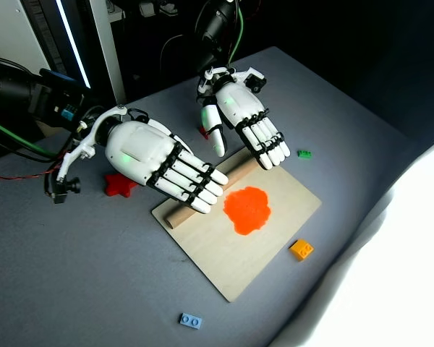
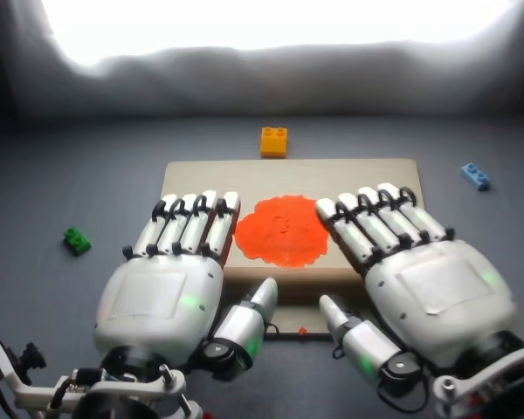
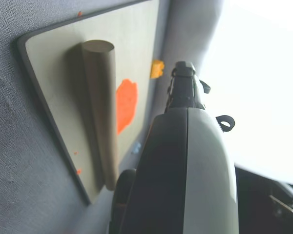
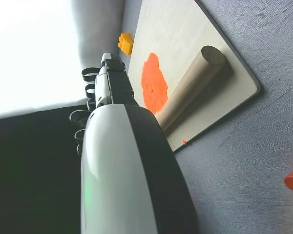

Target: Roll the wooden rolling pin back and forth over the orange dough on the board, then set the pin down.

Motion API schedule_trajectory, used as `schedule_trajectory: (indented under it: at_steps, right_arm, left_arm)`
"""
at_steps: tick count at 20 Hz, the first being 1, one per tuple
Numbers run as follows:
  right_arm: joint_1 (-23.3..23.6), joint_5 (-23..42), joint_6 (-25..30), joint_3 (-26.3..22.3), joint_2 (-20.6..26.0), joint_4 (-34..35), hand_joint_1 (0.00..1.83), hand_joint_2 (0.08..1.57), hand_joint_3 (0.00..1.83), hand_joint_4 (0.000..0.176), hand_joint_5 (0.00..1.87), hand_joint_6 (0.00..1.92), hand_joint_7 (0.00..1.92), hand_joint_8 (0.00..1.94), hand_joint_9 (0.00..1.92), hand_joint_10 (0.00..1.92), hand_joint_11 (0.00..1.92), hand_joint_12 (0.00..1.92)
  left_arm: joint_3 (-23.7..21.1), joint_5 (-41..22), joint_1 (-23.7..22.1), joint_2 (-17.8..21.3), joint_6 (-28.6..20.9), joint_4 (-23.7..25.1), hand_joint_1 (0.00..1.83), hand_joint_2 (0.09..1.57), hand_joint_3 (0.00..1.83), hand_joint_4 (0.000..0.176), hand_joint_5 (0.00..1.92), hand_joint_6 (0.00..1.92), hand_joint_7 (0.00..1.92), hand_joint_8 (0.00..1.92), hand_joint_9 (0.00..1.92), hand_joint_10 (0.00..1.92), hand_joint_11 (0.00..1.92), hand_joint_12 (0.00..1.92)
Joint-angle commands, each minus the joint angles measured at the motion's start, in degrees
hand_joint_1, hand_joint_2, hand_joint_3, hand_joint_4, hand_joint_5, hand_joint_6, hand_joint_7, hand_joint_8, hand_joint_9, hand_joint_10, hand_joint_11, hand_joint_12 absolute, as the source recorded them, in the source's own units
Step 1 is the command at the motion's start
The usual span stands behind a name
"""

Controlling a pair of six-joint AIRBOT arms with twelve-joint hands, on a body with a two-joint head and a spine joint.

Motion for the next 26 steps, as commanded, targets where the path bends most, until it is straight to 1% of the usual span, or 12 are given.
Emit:
schedule_trajectory:
  at_steps: [1, 7, 9, 11, 18, 26]
  right_arm:
    - [0.46, 4.00, -0.21, 0.46, -0.29, -4.00, 0.00, 1.57, 0.12, 0.000, 0.04, 0.01, 0.03, 0.00, 0.00, 0.00, 0.00, 0.00]
    - [-0.23, 2.21, 0.29, 6.68, -4.56, -4.00, 0.00, 1.57, 0.12, 0.000, 0.01, 0.00, 0.03, 0.00, 0.00, 0.00, 0.00, 0.00]
    - [-0.01, 1.61, 0.76, 8.80, -5.66, -4.00, 0.00, 1.57, 0.11, 0.000, 0.04, 0.01, 0.05, 0.01, 0.01, 0.01, 0.00, 0.00]
    - [0.07, 1.04, 1.07, 10.16, -6.37, -3.99, 0.00, 1.57, 0.11, 0.000, 0.02, 0.00, 0.02, 0.00, 0.00, 0.00, 0.00, 0.00]
    - [1.42, -0.07, 2.21, 11.88, -7.08, -2.68, 0.00, 1.57, 0.10, 0.000, 0.01, 0.00, 0.02, 0.00, 0.00, 0.00, 0.00, 0.00]
    - [1.72, -2.20, 3.52, 12.69, -7.11, -2.45, 0.00, 1.57, 0.13, 0.000, 0.02, 0.01, 0.02, 0.01, 0.00, 0.00, 0.00, 0.00]
  left_arm:
    - [0.45, -5.18, 0.10, -0.29, -0.26, 4.33, 0.00, 1.48, 0.02, 0.000, 0.00, 0.00, 0.00, 0.00, 0.00, 0.00, 0.00, 0.00]
    - [3.30, -5.18, 1.30, -2.09, -1.68, 5.56, 0.00, 1.49, 0.02, 0.000, 0.00, 0.00, 0.00, 0.00, 0.00, 0.00, 0.00, 0.00]
    - [4.29, -5.18, 1.64, -2.68, -2.58, 6.09, 0.00, 1.49, 0.02, 0.000, 0.00, 0.00, 0.00, 0.00, 0.00, 0.00, 0.00, 0.00]
    - [4.96, -5.18, 1.99, -3.20, -2.99, 6.27, 0.00, 1.49, 0.02, 0.000, 0.00, 0.00, 0.00, 0.00, 0.00, 0.00, 0.00, 0.00]
    - [6.41, -5.17, 2.42, -4.28, -3.32, 6.64, 0.00, 1.50, 0.02, 0.000, 0.00, 0.00, 0.00, 0.00, 0.00, 0.00, 0.00, 0.00]
    - [8.06, -4.49, 1.92, -5.24, -3.50, 6.64, 0.00, 1.49, 0.01, 0.000, 0.00, 0.00, 0.00, 0.00, 0.00, 0.00, 0.00, 0.00]
